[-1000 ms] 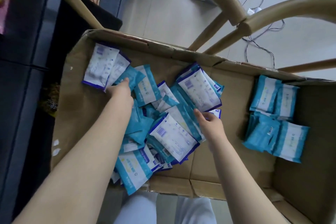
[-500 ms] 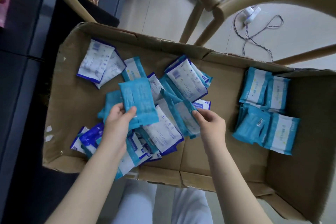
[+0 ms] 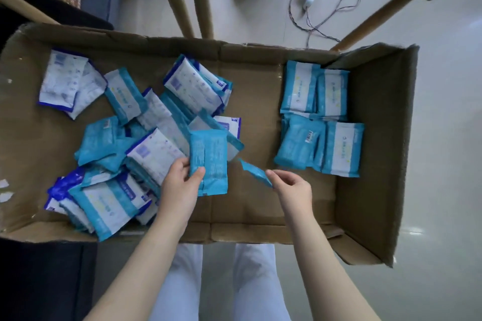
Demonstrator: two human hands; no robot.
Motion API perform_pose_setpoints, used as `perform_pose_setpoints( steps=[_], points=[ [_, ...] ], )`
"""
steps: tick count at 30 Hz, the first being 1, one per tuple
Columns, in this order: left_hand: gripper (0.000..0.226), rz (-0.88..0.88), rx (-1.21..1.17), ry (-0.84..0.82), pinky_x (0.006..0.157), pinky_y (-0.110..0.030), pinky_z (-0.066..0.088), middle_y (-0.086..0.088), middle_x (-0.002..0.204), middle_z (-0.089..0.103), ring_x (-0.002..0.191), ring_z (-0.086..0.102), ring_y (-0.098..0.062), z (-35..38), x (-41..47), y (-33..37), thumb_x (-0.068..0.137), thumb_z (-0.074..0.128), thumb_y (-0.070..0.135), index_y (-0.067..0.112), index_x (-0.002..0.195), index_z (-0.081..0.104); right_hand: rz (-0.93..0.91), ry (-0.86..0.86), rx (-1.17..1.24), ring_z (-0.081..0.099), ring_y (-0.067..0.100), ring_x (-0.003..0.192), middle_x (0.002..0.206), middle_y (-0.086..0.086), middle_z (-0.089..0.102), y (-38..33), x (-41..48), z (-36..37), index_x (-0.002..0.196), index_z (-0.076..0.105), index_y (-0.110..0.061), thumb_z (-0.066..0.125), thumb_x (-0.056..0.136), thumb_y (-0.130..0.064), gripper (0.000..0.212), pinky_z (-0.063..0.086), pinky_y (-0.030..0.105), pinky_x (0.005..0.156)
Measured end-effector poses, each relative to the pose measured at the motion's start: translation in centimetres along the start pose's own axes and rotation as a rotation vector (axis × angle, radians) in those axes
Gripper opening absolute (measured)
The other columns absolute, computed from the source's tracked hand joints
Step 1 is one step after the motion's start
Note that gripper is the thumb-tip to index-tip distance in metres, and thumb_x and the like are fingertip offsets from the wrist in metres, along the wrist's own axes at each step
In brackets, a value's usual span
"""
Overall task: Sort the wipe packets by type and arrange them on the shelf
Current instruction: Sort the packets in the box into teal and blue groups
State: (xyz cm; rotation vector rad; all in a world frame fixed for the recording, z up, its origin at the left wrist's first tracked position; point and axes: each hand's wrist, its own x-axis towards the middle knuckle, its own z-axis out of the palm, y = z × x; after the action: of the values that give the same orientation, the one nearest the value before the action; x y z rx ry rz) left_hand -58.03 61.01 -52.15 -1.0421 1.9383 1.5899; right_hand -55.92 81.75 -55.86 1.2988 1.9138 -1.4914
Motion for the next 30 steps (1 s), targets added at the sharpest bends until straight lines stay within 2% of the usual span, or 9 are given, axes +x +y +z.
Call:
perform_pose_setpoints(
  steps=[6, 9, 11, 13, 16, 18, 21, 26, 30],
  points=[
    [0.021, -0.127, 0.095, -0.092, 0.079, -0.027, 0.054, 0.0, 0.116, 0.068, 0.1, 0.067, -0.014, 3.8, -1.3, -4.5, 0.096, 0.06, 0.012, 0.016, 0.116, 0.055, 0.071, -0.006, 0.041, 0.064, 0.009, 0.087, 0.096, 0.001, 0.071, 2.9, 0.6, -5.6, 0.108, 0.072, -0.015, 0.084, 0.078, -0.026, 0.034, 0.055, 0.022, 0.079],
    [0.02, -0.143, 0.138, -0.118, 0.064, -0.011, 0.051, 0.002, 0.105, 0.065, 0.086, 0.064, -0.003, 5.3, -1.8, -5.6, 0.096, 0.058, 0.006, 0.012, 0.115, 0.053, 0.014, -0.028, 0.062, 0.064, 0.011, 0.1, 0.107, 0.002, 0.068, 3.4, 1.4, -6.5, 0.115, 0.071, -0.017, 0.084, 0.078, -0.029, 0.041, 0.056, 0.024, 0.084],
    [0.021, -0.155, 0.144, -0.118, 0.062, -0.011, 0.051, 0.004, 0.102, 0.064, 0.083, 0.062, 0.001, 5.9, -1.6, -6.2, 0.097, 0.058, 0.006, 0.012, 0.116, 0.052, -0.015, -0.076, 0.046, 0.063, 0.01, 0.106, 0.117, -0.001, 0.063, 3.8, 2.3, -6.7, 0.117, 0.069, -0.022, 0.085, 0.076, -0.031, 0.044, 0.056, 0.026, 0.089],
    [0.021, -0.168, 0.146, -0.122, 0.064, -0.014, 0.051, 0.003, 0.104, 0.065, 0.084, 0.063, 0.0, 6.3, -1.3, -6.5, 0.097, 0.058, 0.008, 0.013, 0.117, 0.052, -0.029, -0.086, -0.043, 0.063, 0.01, 0.108, 0.118, -0.003, 0.062, 4.3, 3.0, -6.9, 0.112, 0.069, -0.028, 0.084, 0.077, -0.032, 0.039, 0.057, 0.031, 0.09],
    [0.022, -0.182, 0.168, -0.135, 0.066, -0.016, 0.051, 0.001, 0.109, 0.066, 0.085, 0.064, -0.002, 7.0, -0.7, -6.7, 0.097, 0.058, 0.01, 0.013, 0.119, 0.052, 0.014, 0.006, -0.19, 0.063, 0.012, 0.099, 0.101, -0.005, 0.065, 5.0, 3.9, -7.4, 0.092, 0.071, -0.025, 0.078, 0.084, -0.025, 0.01, 0.058, 0.03, 0.076],
    [0.019, -0.188, 0.22, -0.166, 0.063, -0.015, 0.049, 0.004, 0.107, 0.065, 0.083, 0.063, -0.001, 7.9, -0.4, -6.6, 0.098, 0.057, 0.013, 0.016, 0.116, 0.051, 0.062, 0.098, -0.204, 0.062, 0.013, 0.096, 0.091, -0.007, 0.065, 5.5, 4.3, -7.9, 0.086, 0.07, -0.022, 0.073, 0.089, -0.022, 0.004, 0.054, 0.029, 0.072],
    [0.016, -0.168, 0.322, -0.215, 0.059, -0.013, 0.047, 0.003, 0.107, 0.065, 0.081, 0.062, -0.001, 9.8, 0.1, -6.7, 0.099, 0.055, 0.016, 0.015, 0.116, 0.054, 0.085, 0.142, -0.199, 0.062, 0.016, 0.098, 0.092, -0.008, 0.065, 6.5, 4.9, -9.2, 0.09, 0.067, -0.021, 0.069, 0.092, -0.025, 0.005, 0.053, 0.034, 0.082],
    [0.015, -0.065, 0.449, -0.192, 0.067, -0.019, 0.045, -0.001, 0.107, 0.064, 0.088, 0.061, -0.012, 12.6, 0.3, -7.2, 0.098, 0.057, 0.015, 0.014, 0.112, 0.06, 0.073, -0.118, -0.459, 0.06, 0.013, 0.108, 0.1, -0.019, 0.066, 8.3, 5.0, -9.3, 0.11, 0.063, -0.041, 0.077, 0.08, -0.049, 0.034, 0.048, 0.046, 0.1],
    [0.015, -0.11, 0.426, -0.21, 0.057, -0.015, 0.045, -0.001, 0.095, 0.068, 0.081, 0.065, -0.009, 12.8, 0.2, -7.9, 0.096, 0.059, 0.011, 0.015, 0.11, 0.058, 0.061, -0.033, -0.688, 0.055, 0.021, 0.11, 0.108, -0.005, 0.061, 8.4, 4.9, -8.0, 0.118, 0.067, -0.031, 0.069, 0.087, -0.05, 0.036, 0.038, 0.04, 0.098]
  ],
)
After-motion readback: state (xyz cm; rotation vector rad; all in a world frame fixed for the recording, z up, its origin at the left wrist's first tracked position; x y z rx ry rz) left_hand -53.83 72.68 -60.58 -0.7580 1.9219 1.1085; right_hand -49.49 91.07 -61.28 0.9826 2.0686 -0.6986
